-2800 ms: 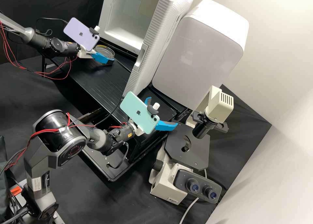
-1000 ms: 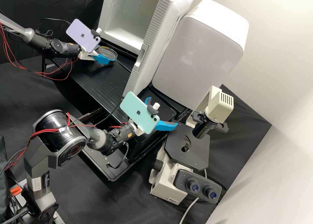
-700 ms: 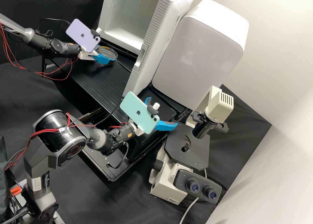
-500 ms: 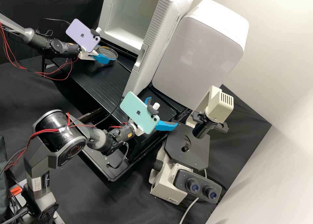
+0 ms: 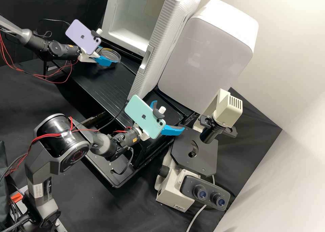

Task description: Take the petri dish out of the incubator

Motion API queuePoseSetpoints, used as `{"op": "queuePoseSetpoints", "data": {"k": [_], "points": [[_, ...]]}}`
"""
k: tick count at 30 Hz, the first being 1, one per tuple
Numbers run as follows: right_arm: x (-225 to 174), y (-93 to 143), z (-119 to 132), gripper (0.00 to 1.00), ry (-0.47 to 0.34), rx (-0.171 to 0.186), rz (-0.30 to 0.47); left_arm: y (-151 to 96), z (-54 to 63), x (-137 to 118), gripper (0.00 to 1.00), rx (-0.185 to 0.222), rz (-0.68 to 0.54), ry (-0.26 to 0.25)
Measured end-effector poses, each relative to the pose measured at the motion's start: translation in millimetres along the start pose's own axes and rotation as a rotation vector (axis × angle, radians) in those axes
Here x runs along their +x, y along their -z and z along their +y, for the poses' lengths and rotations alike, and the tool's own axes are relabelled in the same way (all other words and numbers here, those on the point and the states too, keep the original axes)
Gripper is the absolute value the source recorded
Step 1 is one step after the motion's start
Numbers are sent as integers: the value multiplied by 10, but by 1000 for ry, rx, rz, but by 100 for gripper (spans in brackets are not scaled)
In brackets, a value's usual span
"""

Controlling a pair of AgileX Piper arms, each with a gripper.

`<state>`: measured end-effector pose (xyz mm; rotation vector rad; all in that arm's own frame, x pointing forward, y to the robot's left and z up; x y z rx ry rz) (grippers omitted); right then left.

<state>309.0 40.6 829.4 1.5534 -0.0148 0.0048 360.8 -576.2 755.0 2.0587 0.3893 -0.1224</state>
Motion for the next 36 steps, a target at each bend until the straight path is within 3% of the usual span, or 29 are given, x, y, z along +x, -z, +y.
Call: {"op": "queuePoseSetpoints", "data": {"k": [17, 25, 36], "points": [[0, 0, 0, 100, 0, 0, 0, 102, 9, -245, 0, -7, -9, 10], [0, 0, 0, 100, 0, 0, 0, 153, -12, -411, 0, -49, -22, 20], [0, 0, 0, 100, 0, 0, 0, 146, -122, -570, 0, 0, -68, 33]]}}
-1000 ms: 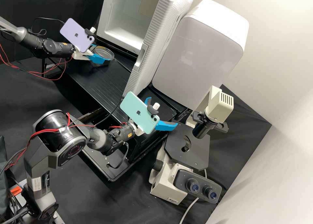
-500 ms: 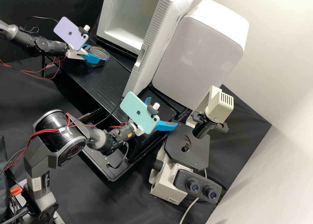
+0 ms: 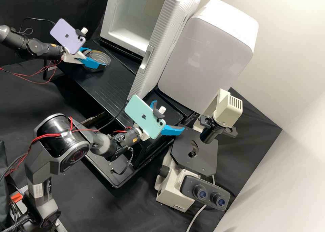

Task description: Take the petri dish out of the incubator

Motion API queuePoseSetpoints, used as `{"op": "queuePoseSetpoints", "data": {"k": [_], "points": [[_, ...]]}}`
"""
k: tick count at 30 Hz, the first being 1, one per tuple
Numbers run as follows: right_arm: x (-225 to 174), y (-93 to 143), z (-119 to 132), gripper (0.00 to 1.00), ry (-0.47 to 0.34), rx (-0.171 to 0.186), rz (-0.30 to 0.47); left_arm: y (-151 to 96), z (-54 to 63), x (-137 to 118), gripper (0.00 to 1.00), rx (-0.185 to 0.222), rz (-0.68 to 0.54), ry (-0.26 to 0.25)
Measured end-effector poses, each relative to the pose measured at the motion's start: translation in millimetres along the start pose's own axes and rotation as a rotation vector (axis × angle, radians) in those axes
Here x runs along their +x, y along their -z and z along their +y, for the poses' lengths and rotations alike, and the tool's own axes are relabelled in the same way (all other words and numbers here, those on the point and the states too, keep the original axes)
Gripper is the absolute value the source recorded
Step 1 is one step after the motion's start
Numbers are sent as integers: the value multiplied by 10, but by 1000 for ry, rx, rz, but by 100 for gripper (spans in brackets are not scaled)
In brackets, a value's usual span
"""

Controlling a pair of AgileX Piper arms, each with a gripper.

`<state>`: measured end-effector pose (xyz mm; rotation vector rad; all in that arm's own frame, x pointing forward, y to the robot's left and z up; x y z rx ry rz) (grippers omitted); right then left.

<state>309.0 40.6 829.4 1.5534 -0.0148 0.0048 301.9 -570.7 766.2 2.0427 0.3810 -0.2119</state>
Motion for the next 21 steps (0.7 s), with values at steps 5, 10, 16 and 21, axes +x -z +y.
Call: {"op": "queuePoseSetpoints", "data": {"k": [5, 10, 16, 21], "points": [[0, 0, 0, 100, 0, 0, 0, 11, -56, -64, 0, 13, -16, 7], [0, 0, 0, 100, 0, 0, 0, 22, -85, -102, 0, 24, -23, -1], [0, 0, 0, 100, 0, 0, 0, 31, -120, -165, 0, 39, -31, -5], [0, 0, 0, 100, 0, 0, 0, 35, -159, -226, 0, 38, -34, -11]]}}
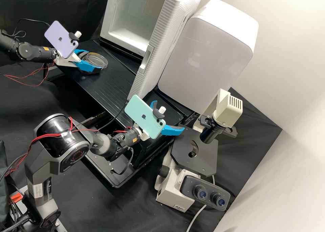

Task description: Take the petri dish out of the incubator

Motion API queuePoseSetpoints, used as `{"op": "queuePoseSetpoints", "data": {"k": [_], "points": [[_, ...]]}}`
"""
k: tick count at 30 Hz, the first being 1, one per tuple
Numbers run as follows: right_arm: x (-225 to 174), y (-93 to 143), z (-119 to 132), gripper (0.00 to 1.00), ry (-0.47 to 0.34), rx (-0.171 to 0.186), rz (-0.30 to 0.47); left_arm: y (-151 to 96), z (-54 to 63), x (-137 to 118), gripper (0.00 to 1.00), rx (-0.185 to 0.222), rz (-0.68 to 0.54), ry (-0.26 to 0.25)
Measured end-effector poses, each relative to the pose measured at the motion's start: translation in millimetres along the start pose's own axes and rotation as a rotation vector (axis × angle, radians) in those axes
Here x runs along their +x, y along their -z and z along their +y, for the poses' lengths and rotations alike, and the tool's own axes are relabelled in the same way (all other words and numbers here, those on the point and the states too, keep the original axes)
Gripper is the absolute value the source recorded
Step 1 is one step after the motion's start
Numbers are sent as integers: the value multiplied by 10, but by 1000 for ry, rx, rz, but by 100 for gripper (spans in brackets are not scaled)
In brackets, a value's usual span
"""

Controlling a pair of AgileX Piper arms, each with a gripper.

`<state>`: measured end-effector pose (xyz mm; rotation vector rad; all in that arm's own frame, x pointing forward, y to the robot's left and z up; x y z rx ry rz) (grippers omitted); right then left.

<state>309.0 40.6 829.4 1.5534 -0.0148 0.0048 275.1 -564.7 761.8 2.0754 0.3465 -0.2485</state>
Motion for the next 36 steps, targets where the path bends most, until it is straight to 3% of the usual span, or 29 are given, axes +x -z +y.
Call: {"op": "queuePoseSetpoints", "data": {"k": [16, 27, 36], "points": [[0, 0, 0, 100, 0, 0, 0, -31, -79, -127, 0, 30, -28, -2], [0, 0, 0, 100, 0, 0, 0, -101, -165, -269, 0, 78, -84, -2], [0, 0, 0, 100, 0, 0, 0, -111, -184, -279, 0, 95, -91, -4]]}}
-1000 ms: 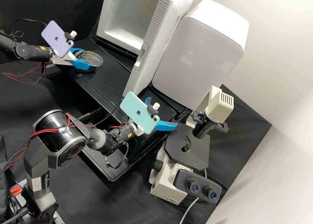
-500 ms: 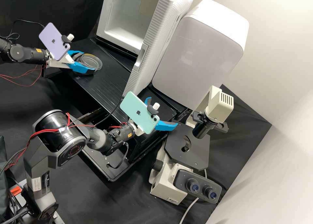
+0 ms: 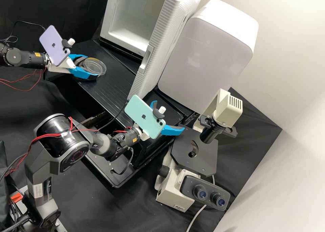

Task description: Take the petri dish out of the incubator

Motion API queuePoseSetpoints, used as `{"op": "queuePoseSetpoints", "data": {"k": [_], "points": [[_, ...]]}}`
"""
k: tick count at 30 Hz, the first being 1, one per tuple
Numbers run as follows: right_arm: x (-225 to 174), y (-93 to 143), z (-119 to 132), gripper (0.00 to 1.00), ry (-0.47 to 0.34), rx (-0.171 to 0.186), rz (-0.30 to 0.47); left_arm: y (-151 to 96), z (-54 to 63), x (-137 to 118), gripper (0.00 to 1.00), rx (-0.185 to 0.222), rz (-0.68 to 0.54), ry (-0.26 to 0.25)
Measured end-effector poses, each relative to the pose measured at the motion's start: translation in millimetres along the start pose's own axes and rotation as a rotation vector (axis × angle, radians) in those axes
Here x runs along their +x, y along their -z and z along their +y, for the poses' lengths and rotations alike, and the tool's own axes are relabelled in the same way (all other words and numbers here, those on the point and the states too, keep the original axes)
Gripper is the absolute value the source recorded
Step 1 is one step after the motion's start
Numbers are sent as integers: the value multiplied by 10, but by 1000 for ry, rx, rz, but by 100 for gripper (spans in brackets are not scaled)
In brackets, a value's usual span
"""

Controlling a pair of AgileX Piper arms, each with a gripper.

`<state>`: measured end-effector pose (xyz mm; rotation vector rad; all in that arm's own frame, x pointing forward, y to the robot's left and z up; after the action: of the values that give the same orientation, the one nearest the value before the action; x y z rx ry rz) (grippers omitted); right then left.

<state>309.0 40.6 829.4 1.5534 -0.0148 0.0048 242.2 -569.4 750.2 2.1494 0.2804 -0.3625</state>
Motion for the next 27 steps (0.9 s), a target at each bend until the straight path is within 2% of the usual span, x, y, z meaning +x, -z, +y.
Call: {"op": "queuePoseSetpoints", "data": {"k": [6, 14, 15, 27], "points": [[0, 0, 0, 100, 0, 0, 0, 1, 1, 0, 0, -23, 1, -1], [0, 0, 0, 100, 0, 0, 0, 1, 1, 0, 0, -23, 1, -1], [0, 0, 0, 100, 0, 0, 0, 1, 1, 0, 100, -23, 1, -1], [0, 0, 0, 100, 0, 0, 0, -12, -23, 9, 100, -18, -6, 14]]}}
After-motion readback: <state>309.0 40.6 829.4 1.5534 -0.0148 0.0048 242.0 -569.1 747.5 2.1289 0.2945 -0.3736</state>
